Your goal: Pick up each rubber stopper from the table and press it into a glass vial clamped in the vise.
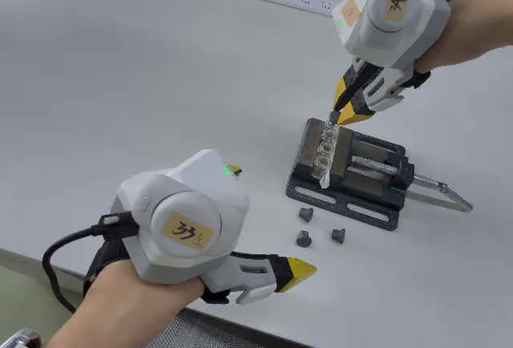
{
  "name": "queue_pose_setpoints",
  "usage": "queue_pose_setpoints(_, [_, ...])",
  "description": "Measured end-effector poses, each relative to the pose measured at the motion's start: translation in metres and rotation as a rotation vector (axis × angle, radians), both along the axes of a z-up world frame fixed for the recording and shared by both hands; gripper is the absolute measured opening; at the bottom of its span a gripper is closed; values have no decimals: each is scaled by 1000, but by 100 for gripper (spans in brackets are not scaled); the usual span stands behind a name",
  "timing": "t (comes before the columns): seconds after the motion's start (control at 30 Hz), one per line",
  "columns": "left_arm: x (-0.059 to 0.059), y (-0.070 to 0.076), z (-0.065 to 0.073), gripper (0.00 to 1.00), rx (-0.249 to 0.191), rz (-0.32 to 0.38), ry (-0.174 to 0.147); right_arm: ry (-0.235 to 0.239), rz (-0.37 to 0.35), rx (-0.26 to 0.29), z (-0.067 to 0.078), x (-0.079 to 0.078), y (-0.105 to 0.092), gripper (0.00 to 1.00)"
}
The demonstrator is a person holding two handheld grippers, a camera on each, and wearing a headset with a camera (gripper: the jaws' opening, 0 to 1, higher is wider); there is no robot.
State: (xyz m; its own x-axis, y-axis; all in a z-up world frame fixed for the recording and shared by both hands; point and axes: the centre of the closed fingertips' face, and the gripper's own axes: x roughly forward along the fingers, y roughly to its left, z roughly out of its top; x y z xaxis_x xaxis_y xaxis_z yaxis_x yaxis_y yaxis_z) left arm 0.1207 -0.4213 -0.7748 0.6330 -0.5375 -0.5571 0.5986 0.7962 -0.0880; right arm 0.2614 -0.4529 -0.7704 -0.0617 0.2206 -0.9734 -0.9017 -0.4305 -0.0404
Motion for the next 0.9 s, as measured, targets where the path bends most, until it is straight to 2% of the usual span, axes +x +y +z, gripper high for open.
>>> queue_pose_setpoints(0.23, [0,-2,0,85,-6,-1,-2,1,-60,-20,-1,1,-2,5])
queue_pose_setpoints(0.4, [0,-5,0,85,-7,-4,-3,5,-151,-34,-1,1,-1,5])
queue_pose_setpoints(0.5, [0,-5,1,85,-9,-4,-5,3,-179,-39,-1,0,-2,5])
queue_pose_setpoints(0.7, [0,-5,2,85,-10,-3,-6,4,-186,-37,-1,-1,-3,5])
queue_pose_setpoints(0.9, [-1,-4,2,85,-12,1,-5,10,-150,-20,-1,-2,-4,6])
